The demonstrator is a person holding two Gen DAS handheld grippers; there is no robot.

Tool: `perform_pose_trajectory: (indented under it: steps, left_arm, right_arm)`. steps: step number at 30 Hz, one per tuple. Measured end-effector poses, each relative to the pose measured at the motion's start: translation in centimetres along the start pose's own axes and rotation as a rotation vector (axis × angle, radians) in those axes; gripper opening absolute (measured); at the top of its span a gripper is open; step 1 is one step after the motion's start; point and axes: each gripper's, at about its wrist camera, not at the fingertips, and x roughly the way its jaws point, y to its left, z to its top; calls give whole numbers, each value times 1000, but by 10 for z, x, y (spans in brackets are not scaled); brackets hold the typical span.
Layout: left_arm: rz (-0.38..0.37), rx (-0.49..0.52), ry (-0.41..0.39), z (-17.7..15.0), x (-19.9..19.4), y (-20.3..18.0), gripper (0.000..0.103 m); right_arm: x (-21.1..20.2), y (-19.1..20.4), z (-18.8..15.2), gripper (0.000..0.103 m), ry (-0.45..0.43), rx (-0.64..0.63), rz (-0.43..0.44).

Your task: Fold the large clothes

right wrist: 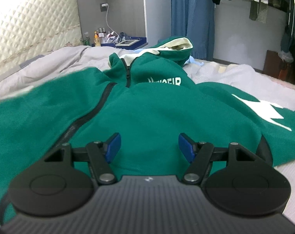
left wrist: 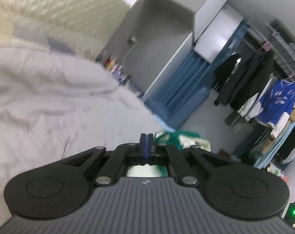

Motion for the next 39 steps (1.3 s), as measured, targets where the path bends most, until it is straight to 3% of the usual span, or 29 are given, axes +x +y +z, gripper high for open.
perform_pose_trajectory:
  steps: [3, 6, 11, 15, 18, 19, 20, 26, 29, 32, 34, 36, 39]
  left_arm:
    - [-55, -11, 27, 1, -5, 0, 0]
    - [15, -45, 81, -7, 2, 10, 0]
    - [88, -236, 209, -27, 17, 48, 0]
    - [31, -274, 275, -46, 9, 47, 0]
    - [92, -199, 306, -58, -1, 37, 0]
    - [91, -184, 304, -60, -5, 33, 0]
    - [68, -185, 310, -61, -7, 30, 0]
    - [-171, -176, 387, -80, -3, -1, 0]
    - [-311, -216, 508, -104, 9, -17, 0]
    - [-278, -83, 553, -127, 13, -40, 0]
    - [-289, -61, 558, -128, 12, -44, 0]
    - [-277, -57, 539, -121, 6, -39, 0]
    - [-202, 2, 461, -106, -6, -30, 0]
  right_arm:
    - [3, -1, 0, 67, 8, 3, 14]
    - [6, -1, -1, 67, 22, 5, 25]
    - [6, 6, -6, 67, 40, 1, 87]
    - [8, 13, -6, 68, 44, 3, 151]
    - [11, 18, -7, 72, 58, -3, 189]
    - [11, 19, -6, 82, 63, 10, 204]
    - [12, 20, -5, 85, 68, 23, 220]
    - [27, 49, 24, 85, 130, 111, 332]
    - [36, 82, 47, 85, 156, 91, 388]
    - [56, 122, 59, 85, 248, 10, 392]
    - [69, 147, 63, 85, 275, -63, 370]
    - [82, 166, 68, 85, 303, -115, 361]
    - [106, 190, 74, 85, 359, -150, 306]
